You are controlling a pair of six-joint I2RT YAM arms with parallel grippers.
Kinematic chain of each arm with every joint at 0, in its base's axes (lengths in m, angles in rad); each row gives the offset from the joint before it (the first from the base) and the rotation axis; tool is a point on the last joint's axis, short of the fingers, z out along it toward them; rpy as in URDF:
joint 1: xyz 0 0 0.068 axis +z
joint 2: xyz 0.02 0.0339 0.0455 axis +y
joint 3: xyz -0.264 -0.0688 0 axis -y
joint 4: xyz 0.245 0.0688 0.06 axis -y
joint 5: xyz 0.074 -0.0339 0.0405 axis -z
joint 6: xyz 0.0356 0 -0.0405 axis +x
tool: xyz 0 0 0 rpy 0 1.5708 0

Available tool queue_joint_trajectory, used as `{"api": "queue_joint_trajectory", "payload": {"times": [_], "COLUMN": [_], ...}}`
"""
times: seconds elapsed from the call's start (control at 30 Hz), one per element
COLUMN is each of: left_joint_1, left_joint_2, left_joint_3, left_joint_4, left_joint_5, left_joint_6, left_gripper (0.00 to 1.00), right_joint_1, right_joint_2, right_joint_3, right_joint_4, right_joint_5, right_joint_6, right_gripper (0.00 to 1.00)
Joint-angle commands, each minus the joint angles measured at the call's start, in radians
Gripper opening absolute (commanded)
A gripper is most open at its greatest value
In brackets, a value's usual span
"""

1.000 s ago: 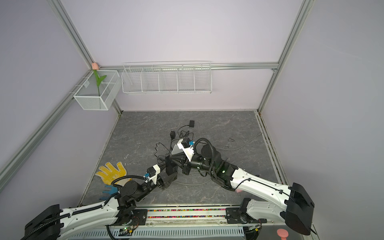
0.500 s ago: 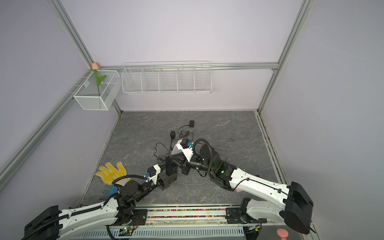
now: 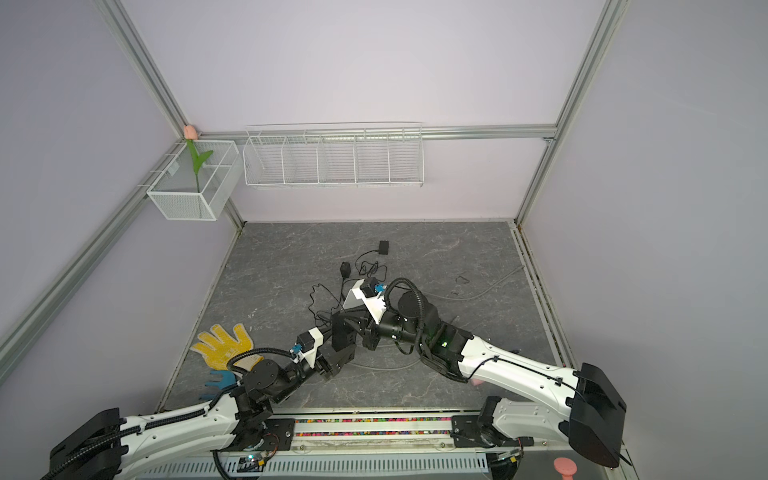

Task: Insert the plug into the switch port
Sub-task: 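Lower the black cable plug with the right gripper into the switch's top port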

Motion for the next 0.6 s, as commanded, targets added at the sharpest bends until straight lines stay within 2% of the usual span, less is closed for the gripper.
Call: {"api": "queue_joint_trajectory", "payload": {"times": [0.0, 0.57], "left_joint_1": [-0.005, -0.004], "left_joint_2": [-0.023, -0.054], "left_joint_3": [0.057, 0.079], "left_joint_4": [0.087, 0.040], "left_joint_5": [-0.011, -0.034], "left_joint_6": [-0.003, -0.018], "left_gripper": [0.00, 0.00], "right_joint_1": [0.012, 0.036], "right_joint_2": [0.006, 0.021], "right_joint_3": [-0.023, -0.025], "right_joint_4": [-0.060, -0.073], "right_joint_5": [0.018, 0.038], "right_joint_6": [-0.030, -0.046], "right_gripper": [0.06, 0.07]}}
